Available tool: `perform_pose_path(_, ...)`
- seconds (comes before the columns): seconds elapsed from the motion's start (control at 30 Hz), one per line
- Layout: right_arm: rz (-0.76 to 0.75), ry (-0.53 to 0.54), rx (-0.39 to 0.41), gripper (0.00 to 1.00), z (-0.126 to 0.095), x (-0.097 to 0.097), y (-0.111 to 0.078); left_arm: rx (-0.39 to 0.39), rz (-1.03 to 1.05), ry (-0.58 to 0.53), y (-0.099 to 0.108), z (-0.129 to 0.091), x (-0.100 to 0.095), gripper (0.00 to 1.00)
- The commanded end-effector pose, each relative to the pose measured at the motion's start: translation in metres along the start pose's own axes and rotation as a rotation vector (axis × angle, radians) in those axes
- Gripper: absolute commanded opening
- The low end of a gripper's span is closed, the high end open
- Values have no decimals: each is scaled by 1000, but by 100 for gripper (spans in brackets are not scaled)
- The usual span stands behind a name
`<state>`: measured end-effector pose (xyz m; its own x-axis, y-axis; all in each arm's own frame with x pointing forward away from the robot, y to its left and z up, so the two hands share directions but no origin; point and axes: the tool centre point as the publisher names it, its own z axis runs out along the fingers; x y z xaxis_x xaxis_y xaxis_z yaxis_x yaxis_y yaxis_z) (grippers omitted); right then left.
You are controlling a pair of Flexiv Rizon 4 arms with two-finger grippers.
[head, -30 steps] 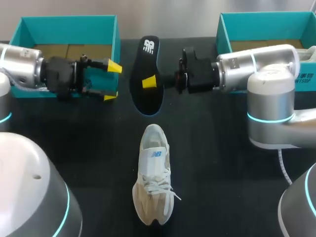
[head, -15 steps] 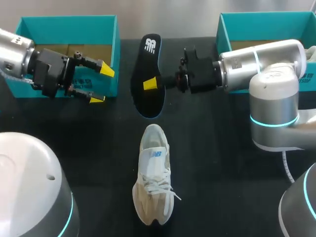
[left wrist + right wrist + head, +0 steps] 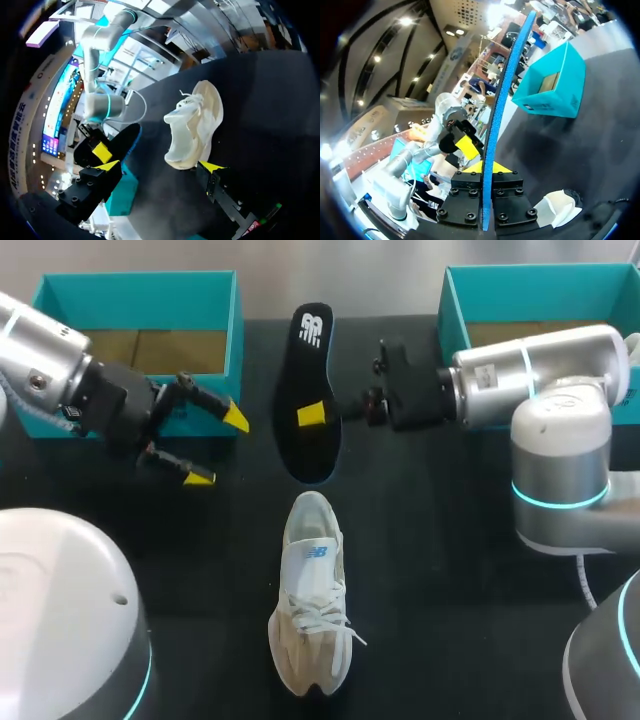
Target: Take the shoe out of the shoebox, open the shoe tongue, remove and reinsert the insole, then place the shoe into the shoebox
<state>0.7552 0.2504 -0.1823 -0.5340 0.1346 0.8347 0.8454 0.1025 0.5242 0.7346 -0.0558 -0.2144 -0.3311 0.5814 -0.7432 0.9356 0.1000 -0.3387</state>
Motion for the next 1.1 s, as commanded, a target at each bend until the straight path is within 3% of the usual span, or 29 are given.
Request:
perform_pose_path(0.03, -44, 16, -38, 0, -10, -1, -15, -197, -323, 210, -30, 3, 8, 100)
perform_pose_path(0.1, -65, 57, -22, 0, -10, -4, -18, -274, -407, 234, -31, 6, 15, 100)
perform_pose_path(0.57, -65, 57, -22, 0, -10, -4, -18, -274, -407, 234, -31, 6, 15, 100)
perform_pose_path(0.83, -135, 50, -168, 0, -9, -29, -20, -337, -770, 249, -12, 24, 37, 100)
perform_pose_path(0.87, -142, 54, -178, 0, -8, -31, -20, -305, -788, 237, -11, 25, 42, 100)
perform_pose_path(1.0, -165, 45, -198, 0, -3, -38, -18, -318, -897, 222, -11, 36, 57, 100)
perform_pose_path(1.1, -176, 26, -226, 0, 0, -43, -17, -296, -1114, 197, -4, 41, 69, 100)
